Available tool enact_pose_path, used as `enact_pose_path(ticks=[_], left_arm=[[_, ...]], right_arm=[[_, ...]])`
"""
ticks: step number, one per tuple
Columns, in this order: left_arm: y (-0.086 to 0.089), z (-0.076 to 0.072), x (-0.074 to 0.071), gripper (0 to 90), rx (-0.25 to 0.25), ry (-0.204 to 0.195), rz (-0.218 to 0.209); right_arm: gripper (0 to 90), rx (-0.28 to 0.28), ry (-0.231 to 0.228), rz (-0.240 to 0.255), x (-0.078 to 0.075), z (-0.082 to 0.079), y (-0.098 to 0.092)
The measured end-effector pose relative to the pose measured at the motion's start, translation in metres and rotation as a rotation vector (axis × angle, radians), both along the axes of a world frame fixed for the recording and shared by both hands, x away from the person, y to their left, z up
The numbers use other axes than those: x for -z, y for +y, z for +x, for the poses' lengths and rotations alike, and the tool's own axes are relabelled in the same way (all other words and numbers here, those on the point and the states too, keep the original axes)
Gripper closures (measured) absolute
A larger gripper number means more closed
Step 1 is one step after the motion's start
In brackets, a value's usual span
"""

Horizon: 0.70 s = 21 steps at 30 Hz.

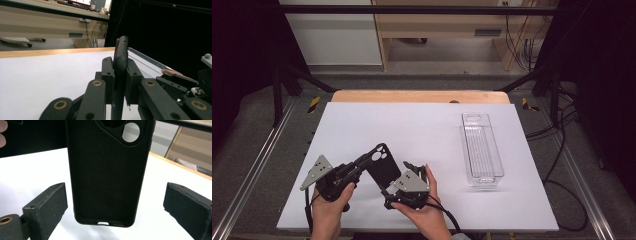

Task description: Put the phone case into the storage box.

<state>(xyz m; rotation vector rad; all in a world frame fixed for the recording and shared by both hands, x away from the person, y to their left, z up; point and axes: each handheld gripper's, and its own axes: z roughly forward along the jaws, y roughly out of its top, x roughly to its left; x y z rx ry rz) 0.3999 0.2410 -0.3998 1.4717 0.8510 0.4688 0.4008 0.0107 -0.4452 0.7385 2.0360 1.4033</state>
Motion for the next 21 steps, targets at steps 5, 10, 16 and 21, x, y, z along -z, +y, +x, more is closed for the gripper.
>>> enact_pose_path(ticks=[5,10,16,21], left_arm=[[0.003,0.0,0.0,80.7,-0.022,-0.01,0.005],[0.006,0.0,0.0,80.7,-0.027,-0.007,0.002],[0.009,0.0,-0.002,80.7,-0.026,0.0,-0.014],[0.009,0.0,-0.003,80.7,-0.023,-0.003,-0.023]], right_arm=[[7.7,0.022,-0.024,0.018,-0.004,0.0,0.003],[8.0,0.021,-0.033,0.039,-0.011,0.0,0.007],[6.2,0.009,-0.021,0.026,-0.017,0.005,0.013],[4.6,-0.007,-0.009,0.011,-0.028,0.013,0.028]])
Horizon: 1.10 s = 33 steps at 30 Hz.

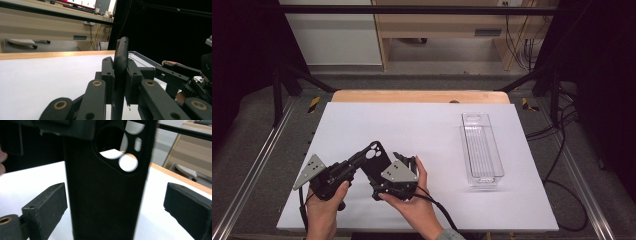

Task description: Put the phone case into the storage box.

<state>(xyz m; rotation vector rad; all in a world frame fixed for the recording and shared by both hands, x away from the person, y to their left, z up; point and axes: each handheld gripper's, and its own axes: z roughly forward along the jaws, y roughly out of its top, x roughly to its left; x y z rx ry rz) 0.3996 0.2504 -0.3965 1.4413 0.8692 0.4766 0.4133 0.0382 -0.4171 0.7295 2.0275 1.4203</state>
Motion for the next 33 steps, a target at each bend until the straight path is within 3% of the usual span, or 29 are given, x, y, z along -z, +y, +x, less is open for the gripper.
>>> enact_pose_path(ticks=[6,11,25,33], left_arm=[[0.0,-0.001,0.0,80.7,0.009,0.005,-0.022],[-0.003,-0.001,0.0,80.6,0.026,0.014,-0.046],[-0.013,-0.004,0.0,80.6,0.059,0.017,-0.048],[-0.018,-0.006,0.002,80.6,0.068,0.024,-0.053]], right_arm=[[3.7,-0.021,-0.015,-0.014,-0.003,-0.004,0.005],[3.8,0.008,-0.019,-0.008,-0.007,-0.003,0.001],[5.3,-0.002,0.018,-0.009,-0.003,-0.002,0.001],[5.7,0.024,0.012,0.006,-0.001,-0.001,0.002]])
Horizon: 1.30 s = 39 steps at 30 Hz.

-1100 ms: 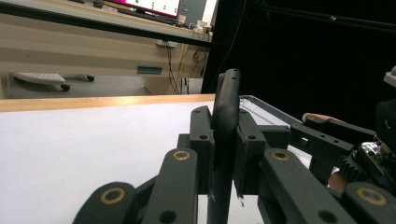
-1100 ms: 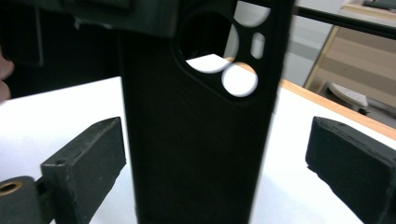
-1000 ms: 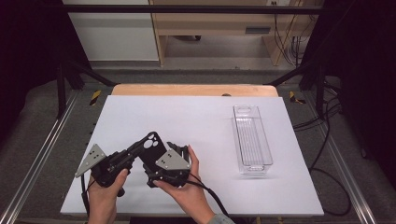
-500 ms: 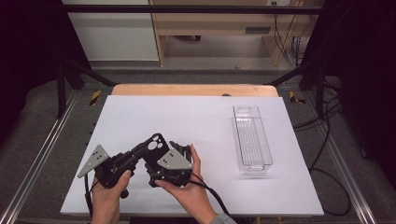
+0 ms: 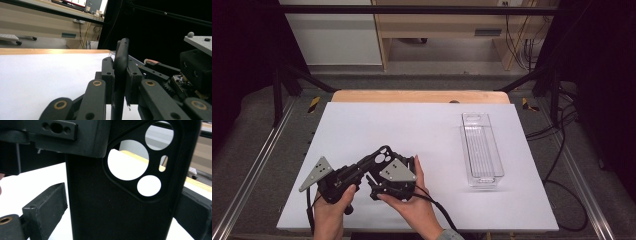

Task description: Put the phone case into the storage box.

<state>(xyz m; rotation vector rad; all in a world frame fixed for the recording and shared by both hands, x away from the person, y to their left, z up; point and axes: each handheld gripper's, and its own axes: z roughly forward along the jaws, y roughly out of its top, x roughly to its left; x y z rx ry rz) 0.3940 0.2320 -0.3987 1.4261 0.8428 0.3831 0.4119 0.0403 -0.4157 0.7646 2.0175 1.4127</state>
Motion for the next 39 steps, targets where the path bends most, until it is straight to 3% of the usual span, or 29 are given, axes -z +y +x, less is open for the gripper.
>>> enact_pose_path(ticks=[9,16,20,29,39], left_arm=[[-0.001,0.0,0.001,80.6,0.0,0.0,0.003],[-0.002,-0.001,0.002,80.6,0.0,-0.002,0.007],[-0.004,-0.001,0.002,80.4,0.007,-0.001,0.014],[-0.005,-0.002,-0.001,76.8,-0.005,-0.018,0.027],[0.001,-0.003,-0.006,68.4,-0.056,-0.049,0.019]], right_arm=[[12.9,0.018,0.011,0.002,-0.002,0.0,-0.002],[12.8,0.028,0.019,0.006,-0.001,0.0,-0.002],[13.6,0.014,0.065,0.016,-0.002,0.002,-0.004],[14.4,0.018,0.108,0.024,0.0,0.005,-0.008],[14.4,0.082,0.149,0.065,0.0,0.017,-0.027]])
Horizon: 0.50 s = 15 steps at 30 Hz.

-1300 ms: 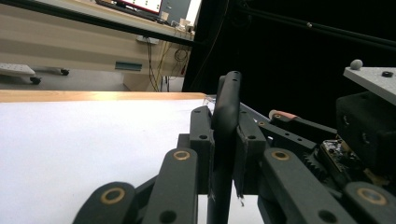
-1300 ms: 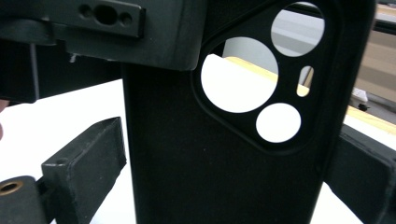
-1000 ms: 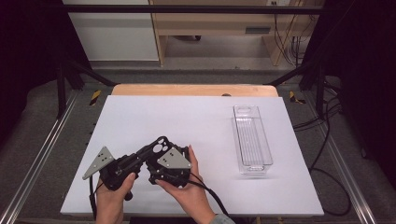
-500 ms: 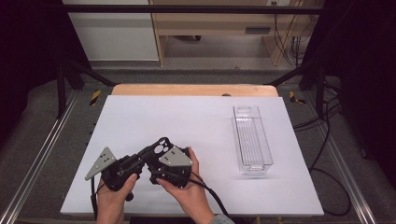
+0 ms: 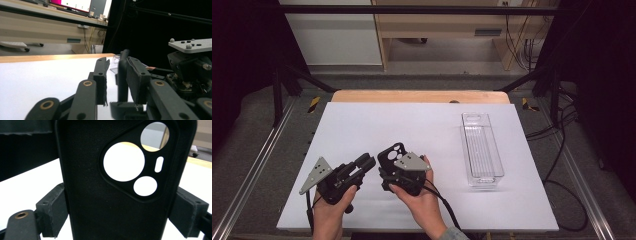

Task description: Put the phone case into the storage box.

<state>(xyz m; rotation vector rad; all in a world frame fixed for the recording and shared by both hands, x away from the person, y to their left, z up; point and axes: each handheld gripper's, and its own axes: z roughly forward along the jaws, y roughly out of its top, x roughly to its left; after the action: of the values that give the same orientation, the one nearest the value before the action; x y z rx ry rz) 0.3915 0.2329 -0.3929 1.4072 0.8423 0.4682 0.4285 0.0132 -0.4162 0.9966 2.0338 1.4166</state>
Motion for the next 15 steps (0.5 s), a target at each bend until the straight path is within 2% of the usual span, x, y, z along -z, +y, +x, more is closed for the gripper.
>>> enact_pose_path(ticks=[4,5,7,9,10,11,14,15], left_arm=[[0.005,0.002,0.0,60.9,-0.045,-0.012,0.022],[0.006,0.002,0.0,56.6,-0.058,-0.017,0.039],[0.008,0.004,0.001,53.8,-0.086,-0.023,0.068],[0.01,0.005,0.003,46.0,-0.107,-0.02,0.083],[0.011,0.006,0.005,46.0,-0.119,-0.016,0.091],[0.013,0.009,0.008,40.0,-0.149,-0.009,0.104],[0.015,0.011,0.012,32.7,-0.168,-0.002,0.119],[0.016,0.013,0.014,32.7,-0.177,0.0,0.133]], right_arm=[[14.4,0.025,0.004,0.01,-0.001,0.004,-0.008],[14.4,0.032,0.002,0.013,-0.002,0.006,-0.012],[14.4,0.038,0.005,0.018,-0.002,0.007,-0.014],[14.4,0.051,0.0,0.03,-0.003,0.01,-0.02],[14.4,0.051,0.0,0.03,-0.003,0.01,-0.02],[14.4,0.052,-0.003,0.042,-0.004,0.011,-0.025],[14.5,0.067,-0.002,0.055,-0.004,0.014,-0.032],[14.5,0.067,-0.002,0.055,-0.004,0.014,-0.032]])
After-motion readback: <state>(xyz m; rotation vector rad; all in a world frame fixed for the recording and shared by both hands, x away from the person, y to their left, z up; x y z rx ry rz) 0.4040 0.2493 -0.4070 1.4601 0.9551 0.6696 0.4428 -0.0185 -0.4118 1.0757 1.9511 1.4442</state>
